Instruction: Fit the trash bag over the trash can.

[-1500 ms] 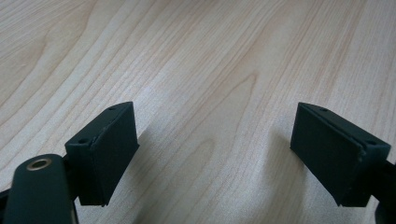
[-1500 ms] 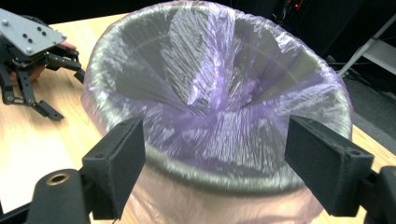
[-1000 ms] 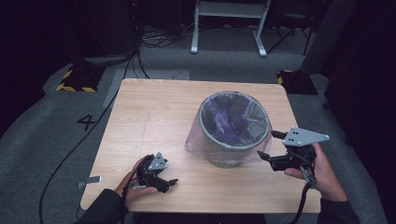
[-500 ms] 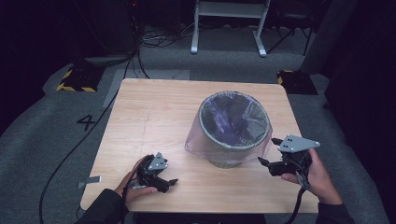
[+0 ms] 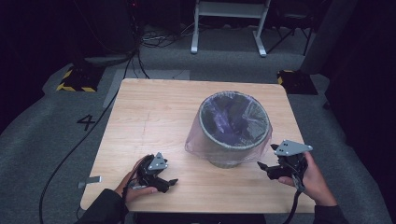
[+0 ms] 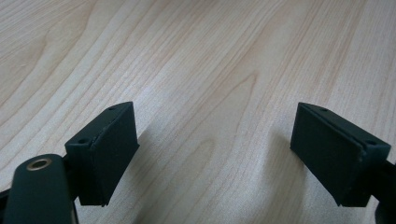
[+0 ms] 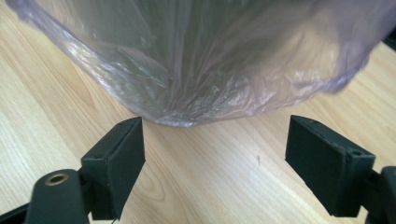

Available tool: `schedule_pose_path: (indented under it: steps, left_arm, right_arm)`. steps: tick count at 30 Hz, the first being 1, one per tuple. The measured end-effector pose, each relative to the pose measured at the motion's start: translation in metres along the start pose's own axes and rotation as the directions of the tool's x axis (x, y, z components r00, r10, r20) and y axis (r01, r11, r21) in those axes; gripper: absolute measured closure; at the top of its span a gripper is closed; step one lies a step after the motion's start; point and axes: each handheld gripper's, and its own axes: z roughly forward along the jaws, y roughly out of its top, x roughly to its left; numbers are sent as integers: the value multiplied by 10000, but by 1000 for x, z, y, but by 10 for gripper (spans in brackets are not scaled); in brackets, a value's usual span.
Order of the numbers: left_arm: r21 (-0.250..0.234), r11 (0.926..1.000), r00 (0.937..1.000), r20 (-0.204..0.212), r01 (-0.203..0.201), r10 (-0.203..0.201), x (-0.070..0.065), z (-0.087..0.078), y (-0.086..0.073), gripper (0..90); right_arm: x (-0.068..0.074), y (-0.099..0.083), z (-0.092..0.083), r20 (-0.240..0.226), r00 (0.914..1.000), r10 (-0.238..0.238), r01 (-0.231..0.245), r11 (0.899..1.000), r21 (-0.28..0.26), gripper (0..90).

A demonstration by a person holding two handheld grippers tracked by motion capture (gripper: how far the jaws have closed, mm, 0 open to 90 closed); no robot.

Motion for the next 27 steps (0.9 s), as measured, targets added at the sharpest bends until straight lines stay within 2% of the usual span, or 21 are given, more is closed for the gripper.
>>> schedule_pose_path:
  steps: [6,17,27]
  left_arm:
    - [0,10000,10000,-1,0,0,0,0,0,145]
    - [-8,10000,10000,0,13,-13,0,0,0,145]
    - [0,10000,10000,0,3,-3,0,0,0,144]
  right_arm:
    - [-3,-13,8,55,9997,223,-225,9994,245,199]
    - [-9,-43,23,236,9956,911,-923,9940,579,195]
    - [-12,-70,30,186,9892,1457,-1465,9877,539,192]
